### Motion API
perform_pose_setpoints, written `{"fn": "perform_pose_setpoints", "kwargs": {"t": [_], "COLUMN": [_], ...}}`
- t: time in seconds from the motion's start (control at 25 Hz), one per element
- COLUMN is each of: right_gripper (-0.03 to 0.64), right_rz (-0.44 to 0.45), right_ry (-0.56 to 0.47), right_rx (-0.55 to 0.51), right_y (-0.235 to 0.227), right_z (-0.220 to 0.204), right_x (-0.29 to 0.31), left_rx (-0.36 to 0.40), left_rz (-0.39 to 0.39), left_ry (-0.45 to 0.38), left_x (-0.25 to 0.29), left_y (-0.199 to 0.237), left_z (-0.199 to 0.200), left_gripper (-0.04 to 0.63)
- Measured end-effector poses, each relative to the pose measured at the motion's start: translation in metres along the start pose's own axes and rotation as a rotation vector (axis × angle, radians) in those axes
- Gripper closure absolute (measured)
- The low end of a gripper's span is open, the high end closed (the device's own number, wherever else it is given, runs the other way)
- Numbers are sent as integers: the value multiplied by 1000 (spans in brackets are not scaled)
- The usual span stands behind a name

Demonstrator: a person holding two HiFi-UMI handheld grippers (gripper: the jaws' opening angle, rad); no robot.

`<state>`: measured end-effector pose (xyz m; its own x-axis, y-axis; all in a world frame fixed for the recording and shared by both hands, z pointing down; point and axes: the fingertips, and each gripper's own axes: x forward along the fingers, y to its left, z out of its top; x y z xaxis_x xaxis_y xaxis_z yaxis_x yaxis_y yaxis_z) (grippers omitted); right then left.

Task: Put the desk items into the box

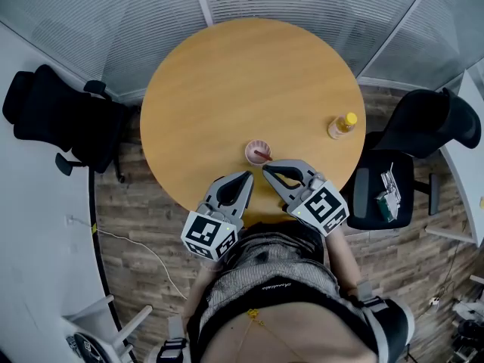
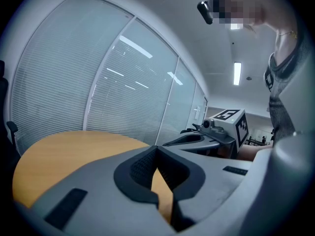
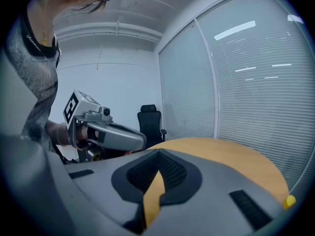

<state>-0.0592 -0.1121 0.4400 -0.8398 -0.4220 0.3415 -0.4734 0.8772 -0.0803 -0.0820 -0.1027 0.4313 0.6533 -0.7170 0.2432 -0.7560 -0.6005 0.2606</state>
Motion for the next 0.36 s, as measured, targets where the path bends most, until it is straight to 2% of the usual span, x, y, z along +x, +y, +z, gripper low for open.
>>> {"fn": "perform_pose_setpoints", "kwargs": {"t": [0.36], "right_gripper": [597], "right_rz": [0], "right_ry": [26], "right_rx": [-5], "right_y": [-1], "right_z": [-5], "right_x": [2], "left_rx": [2], "left_rz": [2], "left_ry": [1], "left_x": [0], "left_y": [1], "left_z": [0], "left_gripper": [598]}}
